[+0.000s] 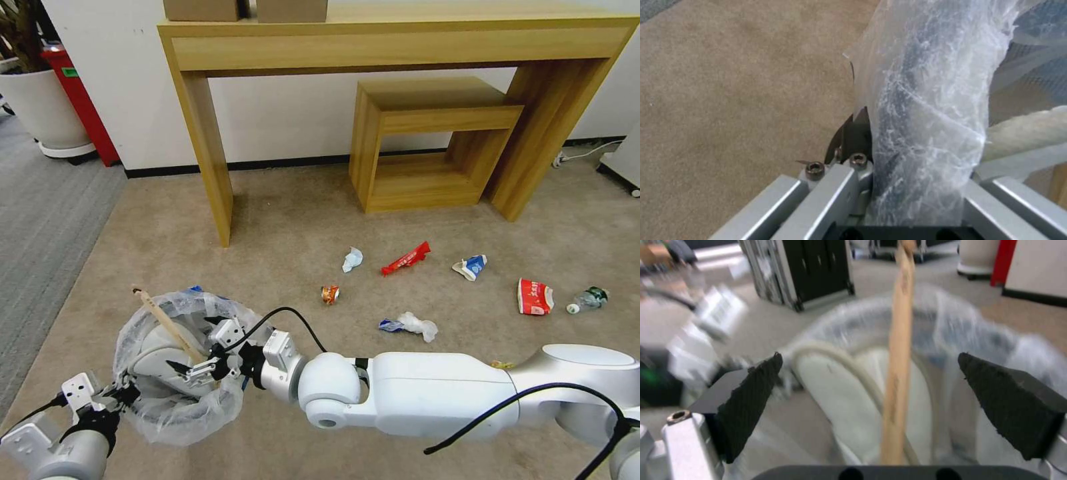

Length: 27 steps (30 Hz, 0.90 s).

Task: Pick up the trash bin and place the garbage on the floor into it.

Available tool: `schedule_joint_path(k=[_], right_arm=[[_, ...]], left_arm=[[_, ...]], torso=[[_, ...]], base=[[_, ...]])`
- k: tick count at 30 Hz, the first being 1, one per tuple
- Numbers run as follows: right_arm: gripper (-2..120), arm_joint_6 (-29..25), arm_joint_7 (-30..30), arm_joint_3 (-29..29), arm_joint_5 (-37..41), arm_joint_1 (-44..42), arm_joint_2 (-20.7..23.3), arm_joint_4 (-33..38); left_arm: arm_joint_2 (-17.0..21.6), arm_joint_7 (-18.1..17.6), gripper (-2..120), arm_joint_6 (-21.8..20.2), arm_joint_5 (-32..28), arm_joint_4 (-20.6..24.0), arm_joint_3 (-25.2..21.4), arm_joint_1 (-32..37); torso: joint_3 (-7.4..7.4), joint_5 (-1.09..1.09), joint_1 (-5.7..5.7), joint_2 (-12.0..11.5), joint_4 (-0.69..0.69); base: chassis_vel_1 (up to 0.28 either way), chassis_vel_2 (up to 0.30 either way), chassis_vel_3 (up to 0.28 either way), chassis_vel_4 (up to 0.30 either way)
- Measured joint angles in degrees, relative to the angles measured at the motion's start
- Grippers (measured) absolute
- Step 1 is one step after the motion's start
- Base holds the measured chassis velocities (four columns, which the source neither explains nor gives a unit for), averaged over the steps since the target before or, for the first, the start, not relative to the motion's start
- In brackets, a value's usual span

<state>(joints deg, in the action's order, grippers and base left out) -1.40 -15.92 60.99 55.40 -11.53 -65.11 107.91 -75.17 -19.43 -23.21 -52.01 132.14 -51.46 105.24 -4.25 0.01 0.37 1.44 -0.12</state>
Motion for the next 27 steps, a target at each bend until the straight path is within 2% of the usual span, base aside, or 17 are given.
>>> schedule_joint_path(k=[3,8,10,11,13,14,15,18,20,22,23,27], right_arm=[[100,-1.6,1.33,-1.82,-0.25,-1.17,0.24,0.54],[100,-4.68,4.74,-8.53,-1.55,-5.28,1.89,0.88],[100,-6.21,6.62,-14.11,-1.89,-8.88,3.07,1.09],[100,-6.21,6.62,-14.11,-1.89,-8.88,3.07,1.09],[100,-6.89,7.81,-18.4,-2.05,-11.76,3.95,1.28],[100,-7.2,8.56,-21.79,-2.13,-13.82,4.54,1.43],[100,-7.2,8.56,-21.79,-2.13,-13.82,4.54,1.43],[100,-7.67,9.65,-31.32,-2.31,-18.74,5.79,1.86],[100,-7.68,9.71,-31.9,-2.33,-19.01,5.85,1.89],[100,-7.83,10.17,-38.67,-2.4,-22.44,7.04,2.47],[100,-7.83,10.17,-38.67,-2.4,-22.44,7.04,2.47],[100,-7.82,9.28,-49.91,-2.4,-29.22,9.13,4.14]], left_arm=[[-0.16,0.0,0,-0.01,0.04,0.01,-0.18,0.12],[0.01,0.01,0,-0.04,0.03,-0.01,-0.42,0.27],[0.23,0.0,0,-0.1,-0.01,-0.21,-0.47,0.28],[0.23,0.0,0,-0.1,-0.01,-0.21,-0.47,0.28],[0.43,0.01,0,-0.13,-0.01,-0.35,-0.48,0.27],[0.59,0.0,0,-0.13,-0.03,-0.44,-0.49,0.25],[0.59,0.0,0,-0.13,-0.03,-0.44,-0.49,0.25],[1.13,0.01,0,-0.16,-0.13,-0.74,-0.49,0.18],[1.14,0.01,0,-0.16,-0.14,-0.74,-0.49,0.18],[1.56,0.01,0,-0.21,-0.17,-0.96,-0.46,0.2],[1.56,0.01,0,-0.21,-0.17,-0.96,-0.46,0.2],[2.21,0.15,0,-0.32,-0.24,-1.36,-0.11,0.31]], torso=[[0.0,0.0,0.0,0.0,0.01],[0.0,0.0,0.0,0.0,0.0],[0.0,0.01,0.0,0.0,0.0],[0.0,0.01,0.0,0.0,0.0],[0.0,0.0,0.0,0.0,0.0],[0.0,0.01,0.0,0.0,0.0],[0.0,0.01,0.0,0.0,0.0],[0.0,0.01,0.0,0.0,0.0],[0.0,0.01,0.0,0.0,0.0],[0.0,0.01,0.0,0.0,0.0],[0.0,0.01,0.0,0.0,0.0],[0.0,0.01,0.0,0.0,0.01]], base=[[0.0,0.0,0.0,0.0],[0.0,0.0,0.0,0.0],[0.0,0.0,0.0,0.0],[0.0,0.0,0.0,0.0],[0.0,0.0,0.0,0.0],[0.0,0.0,0.0,0.0],[0.0,0.0,0.0,0.0],[0.0,0.0,0.0,0.0],[0.0,0.0,0.0,0.0],[0.0,0.0,0.0,0.0],[0.0,0.0,0.0,0.0],[0.0,0.0,0.0,0.0]])
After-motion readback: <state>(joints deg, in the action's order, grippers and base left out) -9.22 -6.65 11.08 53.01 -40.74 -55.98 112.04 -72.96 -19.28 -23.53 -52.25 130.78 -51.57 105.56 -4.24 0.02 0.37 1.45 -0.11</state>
